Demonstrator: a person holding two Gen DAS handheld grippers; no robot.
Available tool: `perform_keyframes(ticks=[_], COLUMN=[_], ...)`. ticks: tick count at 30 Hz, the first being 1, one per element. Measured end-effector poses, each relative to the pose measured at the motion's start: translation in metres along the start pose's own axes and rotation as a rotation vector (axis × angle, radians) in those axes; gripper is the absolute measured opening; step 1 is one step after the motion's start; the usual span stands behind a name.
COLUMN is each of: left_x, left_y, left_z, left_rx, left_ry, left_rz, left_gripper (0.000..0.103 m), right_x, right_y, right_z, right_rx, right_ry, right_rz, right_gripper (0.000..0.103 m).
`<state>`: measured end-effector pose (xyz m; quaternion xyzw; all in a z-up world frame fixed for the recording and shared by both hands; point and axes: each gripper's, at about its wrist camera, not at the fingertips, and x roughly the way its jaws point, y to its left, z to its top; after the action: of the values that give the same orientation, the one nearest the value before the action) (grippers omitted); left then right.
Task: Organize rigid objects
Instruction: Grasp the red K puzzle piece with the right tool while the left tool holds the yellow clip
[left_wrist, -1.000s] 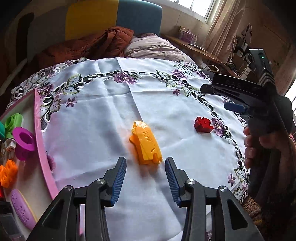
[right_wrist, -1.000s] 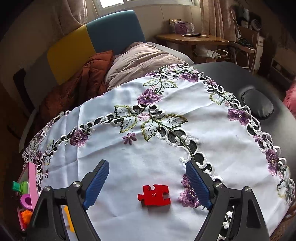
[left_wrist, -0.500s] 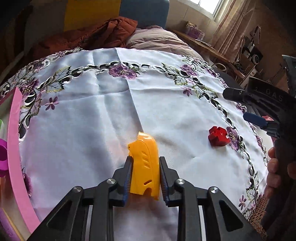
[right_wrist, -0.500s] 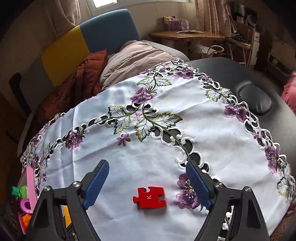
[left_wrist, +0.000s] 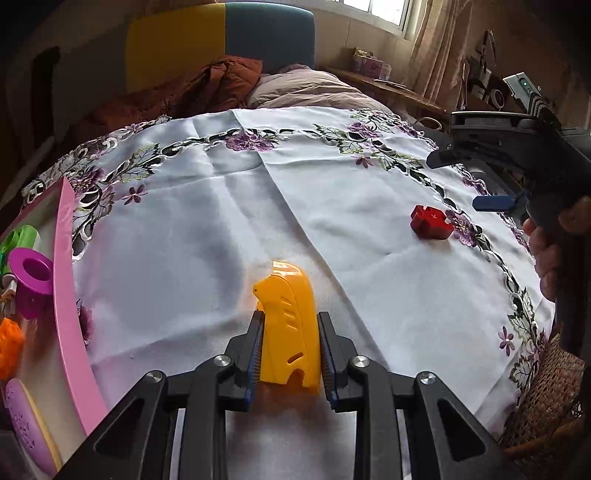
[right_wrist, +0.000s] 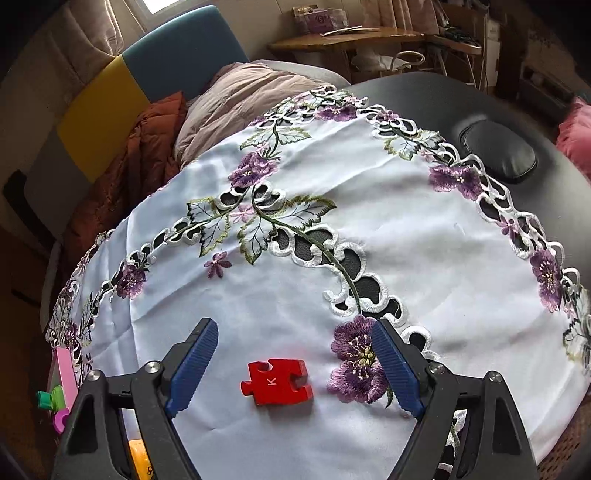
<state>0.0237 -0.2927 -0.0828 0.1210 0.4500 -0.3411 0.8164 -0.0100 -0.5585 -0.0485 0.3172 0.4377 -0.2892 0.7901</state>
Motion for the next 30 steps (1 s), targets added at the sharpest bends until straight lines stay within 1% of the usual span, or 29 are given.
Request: perform_keyframes(ticks=[4,6,8,12,18,19,20,21,23,30], left_x=[0.001,0.001,0.002,0.002,0.002,0.001,0.001,0.002,0.002,-0.001], left_y=[0.000,-0.001,-0.001,-0.001,0.000,0.001,0.001,0.001,0.001,0.002], left_z=[0.000,-0.001,-0.001,-0.002,-0.002,-0.002,-0.002,-0.002,-0.002,-0.001], left_rx=[0.001,-0.001,0.001,-0.005,-0.012,-0.015,-0.016,-0.016,-0.014,-0.019], left_ry=[-0.004,-0.005,-0.005,-0.008,-0.009,-0.009,-0.010,-0.010,-0.011,-0.006], left_rz=[0.001,0.006,0.011,0.007,0.003,0.001,0.000,0.000,0.002,0.003], left_gripper=[0.026,0.026,0.026,0.026,0.027,0.027,0.027,0.027,0.027,0.026], right_x=[0.006,0.011,0.016,0.023,0.027,0.029,0.030,0.033,0.034,0.036], right_y=[0.013,0.022,0.028,0.034,0.034,0.036,0.038,0.041,0.049,0.053], right_z=[-0.006,-0.011,-0.015,-0.020,-0.023,-0.024,-0.026,-0.029,-0.033,-0.034], right_rx=[-0.080,-0.132,-0.175,-0.225,-0.249,-0.262,-0.287,-0.319,-0.379,-0.396], right_ry=[0.037,0.065,0.090,0.116,0.137,0.141,0.145,0.154,0.138,0.135], right_rz=[-0.003,-0.009,-0.021,-0.049,-0.072,-0.081,-0.095,-0.118,-0.154,-0.135], right_gripper=[0.078,0.077,0.074,0.074,0.074,0.071,0.052,0.047,0.046,0.047])
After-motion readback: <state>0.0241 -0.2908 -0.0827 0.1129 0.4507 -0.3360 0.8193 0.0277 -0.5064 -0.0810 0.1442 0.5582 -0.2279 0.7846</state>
